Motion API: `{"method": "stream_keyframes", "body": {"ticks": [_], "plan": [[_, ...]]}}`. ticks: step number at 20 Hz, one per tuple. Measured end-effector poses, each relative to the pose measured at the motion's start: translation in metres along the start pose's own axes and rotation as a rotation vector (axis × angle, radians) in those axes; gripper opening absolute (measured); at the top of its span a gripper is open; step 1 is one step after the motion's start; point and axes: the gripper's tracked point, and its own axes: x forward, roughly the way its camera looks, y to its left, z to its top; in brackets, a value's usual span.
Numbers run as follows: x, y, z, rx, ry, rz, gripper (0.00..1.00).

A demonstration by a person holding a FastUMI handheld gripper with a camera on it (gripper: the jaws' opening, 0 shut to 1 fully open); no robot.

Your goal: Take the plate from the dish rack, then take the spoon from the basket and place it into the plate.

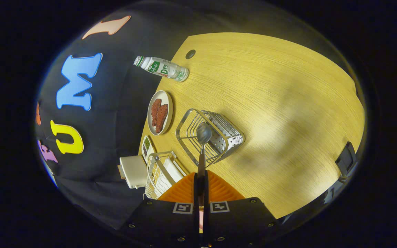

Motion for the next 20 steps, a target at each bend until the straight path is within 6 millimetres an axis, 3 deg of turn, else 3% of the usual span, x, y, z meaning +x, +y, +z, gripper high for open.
{"method": "stream_keyframes", "body": {"ticks": [7,15,20], "plan": [[-0.019,0.001,-0.006,0.028,0.035,0.016,0.04],[-0.052,0.026,-0.011,0.015,0.024,0.089,0.04],[-0.068,0.048,-0.041,-0.061,0.069,0.131,0.04]]}}
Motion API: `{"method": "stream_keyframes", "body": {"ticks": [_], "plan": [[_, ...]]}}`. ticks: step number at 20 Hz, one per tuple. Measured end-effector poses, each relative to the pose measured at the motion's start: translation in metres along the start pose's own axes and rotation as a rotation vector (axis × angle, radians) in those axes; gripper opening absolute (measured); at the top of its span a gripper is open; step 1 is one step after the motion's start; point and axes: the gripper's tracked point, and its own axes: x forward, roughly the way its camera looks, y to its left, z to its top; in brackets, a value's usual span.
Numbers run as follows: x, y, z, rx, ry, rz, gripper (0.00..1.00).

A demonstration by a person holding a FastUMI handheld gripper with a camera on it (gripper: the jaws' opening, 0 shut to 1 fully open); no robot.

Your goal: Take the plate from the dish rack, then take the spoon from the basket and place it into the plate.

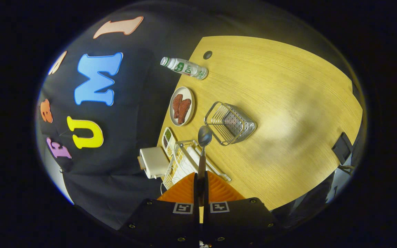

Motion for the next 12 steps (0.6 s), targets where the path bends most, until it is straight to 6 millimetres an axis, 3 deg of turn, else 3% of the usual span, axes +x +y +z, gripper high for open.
{"method": "stream_keyframes", "body": {"ticks": [8,12], "plan": [[0.000,0.045,-0.099,-0.207,0.205,0.038,0.04],[0.006,0.042,-0.153,-0.326,0.317,0.008,0.04]]}}
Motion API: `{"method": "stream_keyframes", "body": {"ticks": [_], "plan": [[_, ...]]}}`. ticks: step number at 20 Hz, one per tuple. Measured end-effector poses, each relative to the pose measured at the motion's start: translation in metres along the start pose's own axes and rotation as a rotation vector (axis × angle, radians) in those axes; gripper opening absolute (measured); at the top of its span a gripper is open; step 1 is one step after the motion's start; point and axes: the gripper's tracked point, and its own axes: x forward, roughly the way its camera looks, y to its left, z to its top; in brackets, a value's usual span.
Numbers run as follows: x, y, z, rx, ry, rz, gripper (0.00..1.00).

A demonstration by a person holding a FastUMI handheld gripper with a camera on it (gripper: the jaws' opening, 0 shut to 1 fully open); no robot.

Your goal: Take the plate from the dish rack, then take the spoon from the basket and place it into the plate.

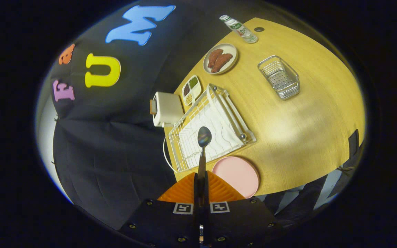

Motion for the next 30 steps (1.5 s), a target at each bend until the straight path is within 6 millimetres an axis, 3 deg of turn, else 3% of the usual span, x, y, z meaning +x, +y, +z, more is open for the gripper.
{"method": "stream_keyframes", "body": {"ticks": [3,8,14,16,20,24,27,30], "plan": [[0.021,-0.004,-0.035,-0.080,0.091,-0.043,0.04],[0.053,-0.034,-0.083,-0.203,0.205,-0.151,0.04],[0.095,-0.067,-0.104,-0.291,0.229,-0.256,0.04],[0.101,-0.067,-0.104,-0.308,0.220,-0.244,0.04],[0.096,-0.055,-0.095,-0.313,0.186,-0.212,0.21],[0.081,-0.043,-0.077,-0.342,0.112,-0.199,0.21],[0.069,-0.033,-0.053,-0.411,0.016,-0.201,0.21],[0.052,-0.012,-0.024,-0.514,-0.134,-0.184,0.21]]}}
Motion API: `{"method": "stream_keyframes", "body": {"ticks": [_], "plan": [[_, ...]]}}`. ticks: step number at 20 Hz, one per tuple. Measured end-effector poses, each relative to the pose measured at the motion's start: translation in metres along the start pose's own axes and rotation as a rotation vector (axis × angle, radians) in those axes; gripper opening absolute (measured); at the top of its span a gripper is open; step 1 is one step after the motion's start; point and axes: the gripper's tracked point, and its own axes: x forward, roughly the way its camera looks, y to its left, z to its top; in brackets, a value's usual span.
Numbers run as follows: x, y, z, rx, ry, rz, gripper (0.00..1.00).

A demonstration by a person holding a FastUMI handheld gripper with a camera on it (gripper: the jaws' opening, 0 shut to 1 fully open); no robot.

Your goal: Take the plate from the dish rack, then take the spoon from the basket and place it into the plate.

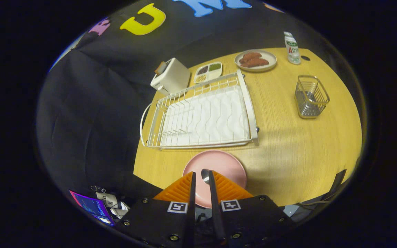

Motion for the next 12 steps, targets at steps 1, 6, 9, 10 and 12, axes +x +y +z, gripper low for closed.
{"method": "stream_keyframes", "body": {"ticks": [1,6,9,10,12], "plan": [[-0.006,0.003,0.014,-0.030,-0.056,0.005,0.21],[-0.052,0.006,0.086,-0.211,-0.386,-0.049,0.21],[-0.092,0.011,0.122,-0.290,-0.566,-0.099,0.21],[-0.104,0.013,0.133,-0.313,-0.622,-0.118,0.21],[-0.127,0.006,0.154,-0.364,-0.721,-0.196,0.21]]}}
